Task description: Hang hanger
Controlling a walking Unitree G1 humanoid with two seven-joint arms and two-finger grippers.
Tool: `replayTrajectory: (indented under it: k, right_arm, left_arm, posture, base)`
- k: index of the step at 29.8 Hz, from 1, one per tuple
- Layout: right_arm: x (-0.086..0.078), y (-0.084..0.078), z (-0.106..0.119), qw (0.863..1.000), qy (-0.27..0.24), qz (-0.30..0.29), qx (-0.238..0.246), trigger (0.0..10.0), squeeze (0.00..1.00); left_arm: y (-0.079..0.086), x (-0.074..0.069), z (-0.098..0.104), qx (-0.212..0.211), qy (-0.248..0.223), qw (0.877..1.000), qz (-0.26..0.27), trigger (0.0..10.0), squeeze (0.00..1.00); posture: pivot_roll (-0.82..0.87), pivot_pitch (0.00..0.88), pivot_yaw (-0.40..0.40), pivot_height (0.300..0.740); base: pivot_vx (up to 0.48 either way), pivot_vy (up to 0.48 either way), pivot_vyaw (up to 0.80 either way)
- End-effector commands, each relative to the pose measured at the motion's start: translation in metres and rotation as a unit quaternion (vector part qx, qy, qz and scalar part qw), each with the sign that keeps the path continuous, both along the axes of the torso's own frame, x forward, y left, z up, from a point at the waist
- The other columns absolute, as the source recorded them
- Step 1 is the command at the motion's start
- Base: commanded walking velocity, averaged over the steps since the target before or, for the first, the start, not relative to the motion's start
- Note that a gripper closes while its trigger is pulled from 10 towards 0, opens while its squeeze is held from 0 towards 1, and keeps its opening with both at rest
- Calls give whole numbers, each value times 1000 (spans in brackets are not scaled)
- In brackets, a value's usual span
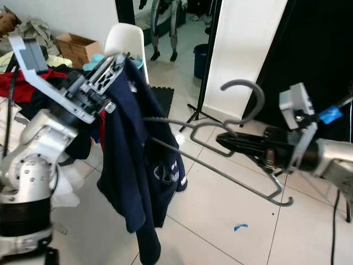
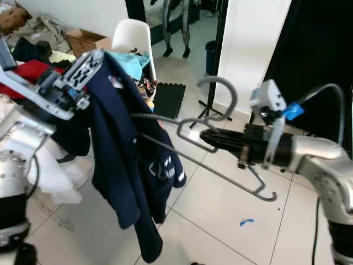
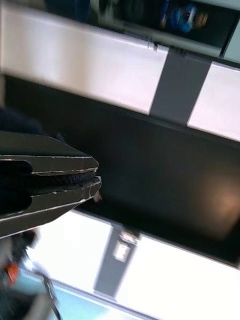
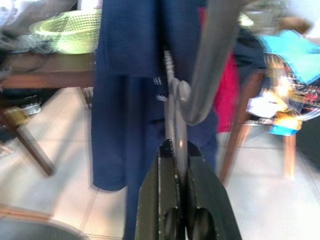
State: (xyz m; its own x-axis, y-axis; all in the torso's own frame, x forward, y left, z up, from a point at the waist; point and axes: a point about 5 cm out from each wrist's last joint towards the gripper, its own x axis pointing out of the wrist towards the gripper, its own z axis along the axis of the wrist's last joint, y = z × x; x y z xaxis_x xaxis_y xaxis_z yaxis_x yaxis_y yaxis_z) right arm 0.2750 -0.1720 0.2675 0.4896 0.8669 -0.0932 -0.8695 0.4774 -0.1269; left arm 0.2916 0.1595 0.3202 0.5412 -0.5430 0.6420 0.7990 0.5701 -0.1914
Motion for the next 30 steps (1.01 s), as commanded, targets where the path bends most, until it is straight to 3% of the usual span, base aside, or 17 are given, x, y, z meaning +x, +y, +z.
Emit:
replayTrajectory:
  k: [1, 7, 12, 13, 17, 21, 24, 26, 27, 28, 29, 30]
  right_arm:
    - [5, 3, -6, 1000, 10, -24, -15, 10000, 0]
    - [19, 7, -13, 997, 21, -78, -21, 10000, 0]
    - [28, 6, -21, 990, 36, -132, -37, 10000, 0]
    - [31, 7, -30, 986, 52, -151, -55, 10000, 0]
    - [32, 7, -38, 981, 64, -170, -73, 10000, 0]
    - [42, 1, -45, 965, 74, -236, -83, 10000, 0]
    - [53, -10, -46, 945, 72, -310, -77, 10000, 0]
    - [53, -10, -46, 945, 72, -310, -77, 10000, 0]
    - [58, -20, -43, 933, 68, -345, -72, 10000, 0]
    - [58, -20, -43, 933, 68, -345, -72, 10000, 0]
    - [64, -35, -37, 912, 58, -403, -54, 10000, 0]
    - [64, -35, -37, 912, 58, -403, -54, 10000, 0]
  left_arm:
    - [-11, -9, 10, -2, -23, 999, -33, 10000, 0]
    - [-15, -18, 18, -15, -36, 997, -70, 10000, 0]
    - [5, -18, 30, -71, -38, 995, -51, 10000, 0]
    - [18, -16, 37, -100, -40, 994, -33, 10000, 0]
    - [24, -17, 40, -117, -43, 992, -24, 10000, 0]
    - [28, -16, 41, -118, -41, 992, -2, 10000, 0]
    - [32, -14, 38, -115, -29, 993, 24, 10000, 0]
    - [32, -14, 38, -115, -29, 993, 24, 10000, 0]
    - [34, -13, 35, -116, -23, 993, 30, 10000, 0]
    - [34, -13, 35, -116, -23, 993, 30, 10000, 0]
    - [35, -13, 32, -120, -16, 992, 34, 10000, 0]
    - [35, -13, 32, -120, -16, 992, 34, 10000, 0]
  posture:
    - [-73, 123, 55, 740]
    - [-71, 123, 55, 740]
    - [-68, 126, 59, 740]
    - [-69, 126, 58, 740]
    - [-69, 126, 56, 740]
    - [-68, 127, 54, 740]
    - [-68, 128, 54, 740]
    - [-68, 128, 54, 740]
    - [-69, 129, 52, 740]
    - [-69, 129, 52, 740]
    - [-69, 130, 49, 740]
    - [-69, 130, 49, 740]
  base:
    - [0, 0, 0]
    - [0, 0, 0]
    - [0, 0, 0]
    - [0, 0, 0]
    - [0, 0, 0]
    - [0, 0, 0]
    - [0, 0, 0]
    - [0, 0, 0]
    - [0, 0, 0]
    - [0, 0, 0]
    - [0, 0, 0]
    - [0, 0, 0]
